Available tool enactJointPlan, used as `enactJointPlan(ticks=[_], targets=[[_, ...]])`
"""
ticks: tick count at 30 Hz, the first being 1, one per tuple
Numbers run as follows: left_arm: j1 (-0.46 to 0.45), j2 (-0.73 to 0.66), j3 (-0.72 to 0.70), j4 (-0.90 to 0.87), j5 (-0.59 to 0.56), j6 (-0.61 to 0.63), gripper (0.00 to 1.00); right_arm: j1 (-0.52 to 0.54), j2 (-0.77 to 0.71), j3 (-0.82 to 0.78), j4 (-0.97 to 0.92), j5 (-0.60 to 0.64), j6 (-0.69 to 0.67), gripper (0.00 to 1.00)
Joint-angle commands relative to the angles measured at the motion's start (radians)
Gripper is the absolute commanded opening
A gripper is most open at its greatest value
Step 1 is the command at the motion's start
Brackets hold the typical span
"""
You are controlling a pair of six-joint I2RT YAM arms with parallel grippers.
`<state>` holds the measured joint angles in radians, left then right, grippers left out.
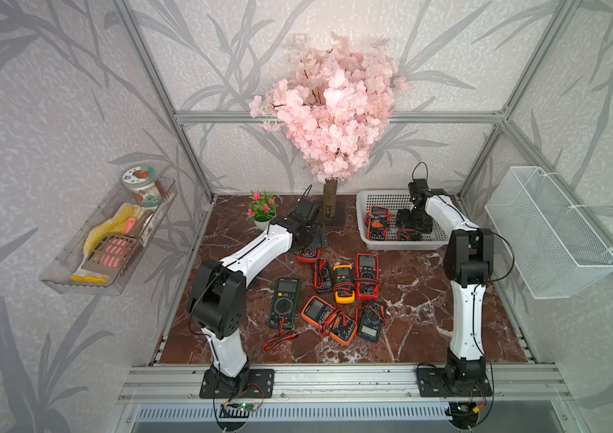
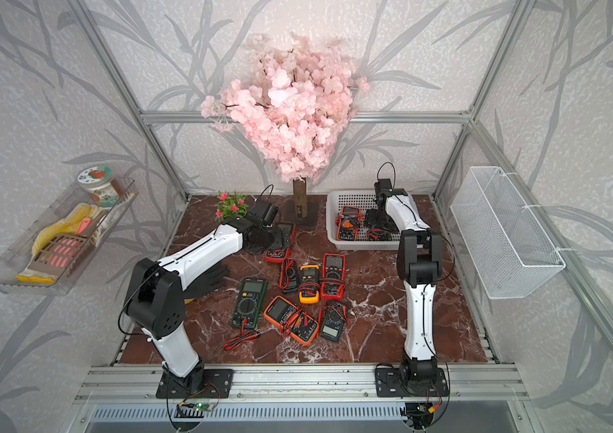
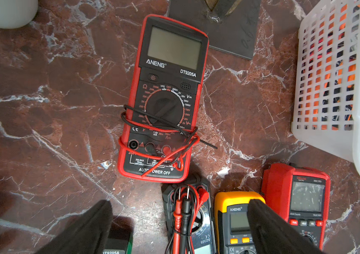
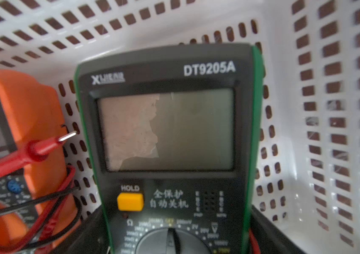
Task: Put the multimeter into the basket
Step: Place the multimeter in the basket.
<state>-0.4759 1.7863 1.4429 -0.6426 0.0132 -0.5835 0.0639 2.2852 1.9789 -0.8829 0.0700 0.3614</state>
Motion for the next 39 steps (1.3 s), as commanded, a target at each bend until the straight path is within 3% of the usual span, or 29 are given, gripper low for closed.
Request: enactJointPlan(ticks=[1,15,23,32,39], targets=[[0.004,0.012,0.034,-0.007,0.014,0.011,1.0,-0.006,-0.088,-0.033,0.062,-0.002,0.018,0.55],[0.004,-0.004,0.024,-0.015,0.003,0.014,1.0,-0.002,0.009,0.047,0.038,-0.045,0.054,0.57],[0.004,-0.01,0.019,-0.013,0.0,0.013,1.0,0.023,0.072,0.112,0.004,-0.058,0.047,0.68],[0.005,-0.008,0.016,-0.011,0.0,0.013,1.0,0.045,0.102,0.165,-0.029,-0.077,0.048,0.98],[0.005,-0.006,0.011,-0.002,0.003,0.007,1.0,0.042,0.083,0.175,-0.04,-0.1,0.058,1.0]])
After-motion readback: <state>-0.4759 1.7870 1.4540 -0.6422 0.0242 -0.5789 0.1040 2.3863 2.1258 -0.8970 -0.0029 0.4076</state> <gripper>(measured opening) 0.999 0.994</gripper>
